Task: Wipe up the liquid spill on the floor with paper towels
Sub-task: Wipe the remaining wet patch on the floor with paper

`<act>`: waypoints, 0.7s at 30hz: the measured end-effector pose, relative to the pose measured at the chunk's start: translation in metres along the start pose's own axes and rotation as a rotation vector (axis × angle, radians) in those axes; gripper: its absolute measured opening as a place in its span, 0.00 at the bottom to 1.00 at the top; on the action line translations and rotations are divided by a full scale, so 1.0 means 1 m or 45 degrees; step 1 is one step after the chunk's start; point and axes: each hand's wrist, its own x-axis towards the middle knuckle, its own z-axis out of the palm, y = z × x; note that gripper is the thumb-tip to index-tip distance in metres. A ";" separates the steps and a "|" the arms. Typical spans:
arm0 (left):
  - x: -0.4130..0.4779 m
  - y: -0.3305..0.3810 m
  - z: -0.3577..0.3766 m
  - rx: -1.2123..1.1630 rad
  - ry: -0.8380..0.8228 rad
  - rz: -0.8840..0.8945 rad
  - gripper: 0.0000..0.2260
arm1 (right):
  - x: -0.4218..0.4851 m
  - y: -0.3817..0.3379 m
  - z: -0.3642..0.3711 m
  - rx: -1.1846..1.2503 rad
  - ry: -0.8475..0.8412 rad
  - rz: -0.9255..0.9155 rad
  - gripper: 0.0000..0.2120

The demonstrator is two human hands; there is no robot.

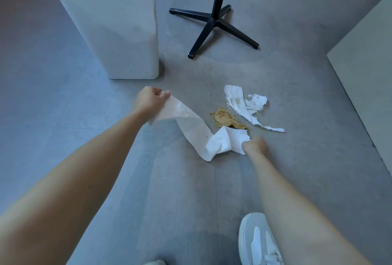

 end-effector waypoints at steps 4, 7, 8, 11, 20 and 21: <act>0.001 0.010 0.004 -0.139 0.028 0.010 0.18 | -0.013 -0.015 0.003 -0.136 0.399 -0.390 0.20; 0.003 0.019 0.007 -0.356 0.086 -0.033 0.15 | -0.020 -0.032 0.009 -0.070 0.441 -0.782 0.15; 0.003 0.022 0.008 -0.441 0.089 -0.054 0.15 | -0.024 -0.037 0.012 -0.017 0.398 -0.861 0.15; -0.002 0.031 0.010 -0.686 0.072 -0.076 0.15 | -0.031 -0.056 0.015 0.117 0.069 -1.038 0.28; -0.002 0.049 0.003 -1.295 -0.178 -0.068 0.15 | -0.055 -0.093 0.018 0.176 -0.730 -0.898 0.34; -0.002 0.050 0.003 -1.318 -0.168 -0.051 0.15 | -0.057 -0.091 0.018 0.182 -0.760 -0.849 0.30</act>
